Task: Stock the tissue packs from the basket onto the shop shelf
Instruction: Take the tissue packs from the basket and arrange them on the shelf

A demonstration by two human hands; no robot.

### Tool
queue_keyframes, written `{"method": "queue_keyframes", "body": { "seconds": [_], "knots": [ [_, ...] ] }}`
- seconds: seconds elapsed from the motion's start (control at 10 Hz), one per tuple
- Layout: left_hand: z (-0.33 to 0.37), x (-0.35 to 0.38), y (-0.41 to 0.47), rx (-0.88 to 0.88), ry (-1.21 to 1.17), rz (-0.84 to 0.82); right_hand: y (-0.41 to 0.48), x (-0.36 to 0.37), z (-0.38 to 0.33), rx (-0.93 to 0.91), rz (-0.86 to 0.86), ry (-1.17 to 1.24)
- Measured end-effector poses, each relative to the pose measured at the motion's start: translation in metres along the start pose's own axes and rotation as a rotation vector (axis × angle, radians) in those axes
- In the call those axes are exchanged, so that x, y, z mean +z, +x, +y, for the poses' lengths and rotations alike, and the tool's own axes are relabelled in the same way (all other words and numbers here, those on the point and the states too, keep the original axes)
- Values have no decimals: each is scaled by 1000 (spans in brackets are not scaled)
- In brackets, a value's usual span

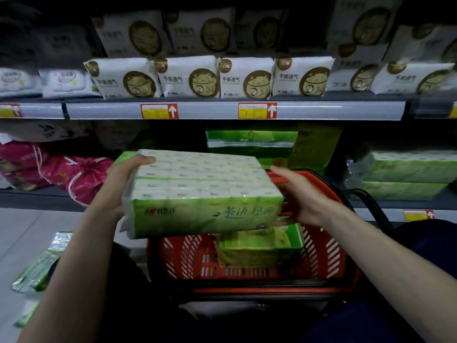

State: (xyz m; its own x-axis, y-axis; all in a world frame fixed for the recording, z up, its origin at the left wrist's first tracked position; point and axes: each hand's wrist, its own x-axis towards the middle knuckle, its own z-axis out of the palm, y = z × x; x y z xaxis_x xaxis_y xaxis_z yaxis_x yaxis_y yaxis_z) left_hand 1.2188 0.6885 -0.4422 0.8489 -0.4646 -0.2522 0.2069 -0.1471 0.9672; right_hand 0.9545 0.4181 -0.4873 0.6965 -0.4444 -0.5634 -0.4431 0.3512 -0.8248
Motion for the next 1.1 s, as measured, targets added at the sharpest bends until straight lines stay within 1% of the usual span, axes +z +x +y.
{"method": "queue_keyframes", "body": {
  "seconds": [0.1,0.2,0.3,0.4,0.5,0.6,0.7,0.8,0.9,1.0,1.1],
  "knots": [
    [1,15,0,-42,-112,-3,-14,-15,-13,105,-226,221],
    [-3,34,-16,-36,-152,-103,-22,-15,-16,94,-248,172],
    [-11,44,-22,-89,-194,-130,-22,-12,-9,69,-119,109],
    [-2,69,-39,-122,-229,-109,-23,-17,-7,20,-71,123],
    [-4,66,-34,-127,-294,-294,-28,-23,-10,-54,-44,161],
    [-7,58,-34,-195,-369,-310,-35,-33,-10,-107,-17,214],
    [-11,61,-33,-326,-395,-418,-41,-49,-10,-138,31,218],
    [-18,76,-43,-451,-357,-613,-48,-66,-7,-138,63,196],
    [-28,101,-58,-515,-163,-622,-60,-81,-3,-145,68,177],
    [-40,127,-69,-523,-145,-583,-75,-99,-3,-153,100,146],
    [-40,158,-75,-514,-199,-618,-93,-123,-4,-165,192,166]
  ]
}}
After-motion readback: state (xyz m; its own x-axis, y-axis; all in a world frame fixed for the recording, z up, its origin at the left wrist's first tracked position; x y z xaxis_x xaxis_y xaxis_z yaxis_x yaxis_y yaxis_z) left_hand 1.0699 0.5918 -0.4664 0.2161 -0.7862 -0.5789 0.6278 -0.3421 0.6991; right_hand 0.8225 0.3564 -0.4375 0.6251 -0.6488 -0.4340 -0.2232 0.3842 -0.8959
